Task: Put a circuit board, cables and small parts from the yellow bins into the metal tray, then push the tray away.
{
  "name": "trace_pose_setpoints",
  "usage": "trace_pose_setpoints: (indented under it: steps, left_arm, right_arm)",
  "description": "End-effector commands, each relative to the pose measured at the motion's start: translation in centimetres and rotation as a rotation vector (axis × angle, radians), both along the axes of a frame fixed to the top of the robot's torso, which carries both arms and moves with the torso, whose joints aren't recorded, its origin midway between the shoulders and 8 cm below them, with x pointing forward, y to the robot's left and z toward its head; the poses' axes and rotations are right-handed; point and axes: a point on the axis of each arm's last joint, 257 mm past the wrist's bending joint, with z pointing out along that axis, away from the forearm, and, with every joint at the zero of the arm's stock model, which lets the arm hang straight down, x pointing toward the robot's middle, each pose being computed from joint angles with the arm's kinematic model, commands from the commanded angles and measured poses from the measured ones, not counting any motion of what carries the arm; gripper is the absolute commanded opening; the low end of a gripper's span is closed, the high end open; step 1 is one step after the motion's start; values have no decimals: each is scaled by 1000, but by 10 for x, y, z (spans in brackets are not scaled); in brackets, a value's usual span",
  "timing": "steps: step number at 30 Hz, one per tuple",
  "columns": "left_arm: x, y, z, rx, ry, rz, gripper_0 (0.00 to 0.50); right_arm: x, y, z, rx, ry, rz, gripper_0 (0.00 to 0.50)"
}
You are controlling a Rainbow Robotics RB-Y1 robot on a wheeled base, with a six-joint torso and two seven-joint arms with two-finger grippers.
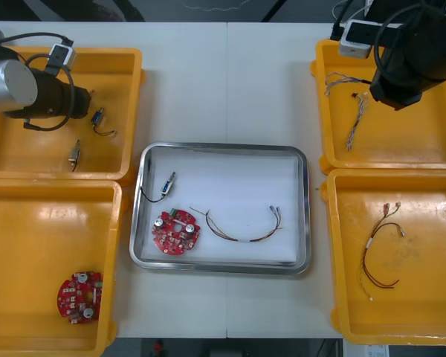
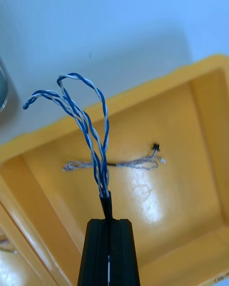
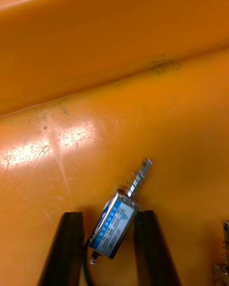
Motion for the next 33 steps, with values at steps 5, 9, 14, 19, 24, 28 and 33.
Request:
trace_pose_setpoints:
  steps: [5, 9, 14, 19, 24, 28, 33]
  left_arm:
    - [11, -20, 21, 6, -41, -40, 0]
    - [11, -13, 23, 2, -41, -28, 0]
    - [4, 2, 31, -14, -16, -7, 0]
    - [-8, 21, 49, -28, 14, 13, 0]
    - [-21, 37, 60, -31, 50, 36, 0]
    - [-35, 51, 69, -11, 96, 63, 0]
    - [-51, 53, 76, -18, 142, 76, 1]
  right_arm:
    - [-15, 77, 19, 32, -82, 110, 0]
    - [-24, 107, 2, 70, -40, 103, 0]
    - [-37, 134, -10, 146, -10, 80, 0]
    - [-56, 169, -33, 142, 39, 130, 0]
    - [-73, 196, -55, 132, 86, 179, 0]
    - [-86, 203, -87, 71, 137, 197, 0]
    - [-96, 197, -120, -4, 170, 182, 0]
